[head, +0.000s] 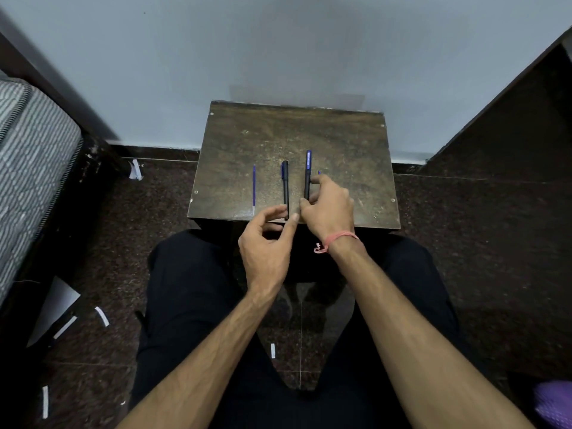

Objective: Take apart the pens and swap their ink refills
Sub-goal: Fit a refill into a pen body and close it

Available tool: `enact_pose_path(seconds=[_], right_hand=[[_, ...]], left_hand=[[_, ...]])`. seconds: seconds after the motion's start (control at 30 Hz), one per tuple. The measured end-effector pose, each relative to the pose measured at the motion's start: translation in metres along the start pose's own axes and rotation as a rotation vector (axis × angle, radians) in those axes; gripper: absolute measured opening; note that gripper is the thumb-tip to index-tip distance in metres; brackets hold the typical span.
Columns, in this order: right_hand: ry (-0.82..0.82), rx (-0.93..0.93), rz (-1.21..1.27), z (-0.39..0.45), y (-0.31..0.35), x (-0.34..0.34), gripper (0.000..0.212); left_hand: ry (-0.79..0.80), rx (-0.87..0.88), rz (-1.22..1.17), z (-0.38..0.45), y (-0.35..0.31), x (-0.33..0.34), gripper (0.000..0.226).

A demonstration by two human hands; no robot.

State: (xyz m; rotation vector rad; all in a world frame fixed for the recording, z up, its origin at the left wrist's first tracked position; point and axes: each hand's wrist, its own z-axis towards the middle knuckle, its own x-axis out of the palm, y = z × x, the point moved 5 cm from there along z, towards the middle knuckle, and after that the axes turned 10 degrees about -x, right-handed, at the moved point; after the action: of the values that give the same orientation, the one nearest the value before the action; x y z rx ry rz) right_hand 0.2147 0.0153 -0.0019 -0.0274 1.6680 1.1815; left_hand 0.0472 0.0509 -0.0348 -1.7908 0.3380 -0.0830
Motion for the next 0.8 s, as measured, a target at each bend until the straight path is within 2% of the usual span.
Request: enact_pose_path(seconds=[0.2, 0.53, 0.63, 0.7, 0.8], right_hand=[[0.071, -0.07, -0.203, 0.009, 0.012, 0.006, 0.022], [0.082, -0.066, -0.207, 0.003, 0.015, 0.007, 0.014], [0.079, -0.078, -0.198, 0.001, 0.017, 0.006, 0.019], [0.062, -0.134, -0.232, 0.0, 0.021, 0.005, 0.021], [0.032, -0.322, -0.351, -0.005, 0.034, 0.006, 0.021]], left_hand=[[-0.02, 0.017, 0.02, 0.001, -0.002, -0.001, 0.021], [-0.006, 0.038, 0.036, -0.001, -0.007, 0.001, 0.023], [-0.012, 0.041, 0.031, -0.001, -0.008, 0.0, 0.024], [-0.02, 0.033, 0.032, 0.0, -0.008, -0.001, 0.024], [-0.043, 0.023, 0.022, 0.002, -0.008, -0.004, 0.024]])
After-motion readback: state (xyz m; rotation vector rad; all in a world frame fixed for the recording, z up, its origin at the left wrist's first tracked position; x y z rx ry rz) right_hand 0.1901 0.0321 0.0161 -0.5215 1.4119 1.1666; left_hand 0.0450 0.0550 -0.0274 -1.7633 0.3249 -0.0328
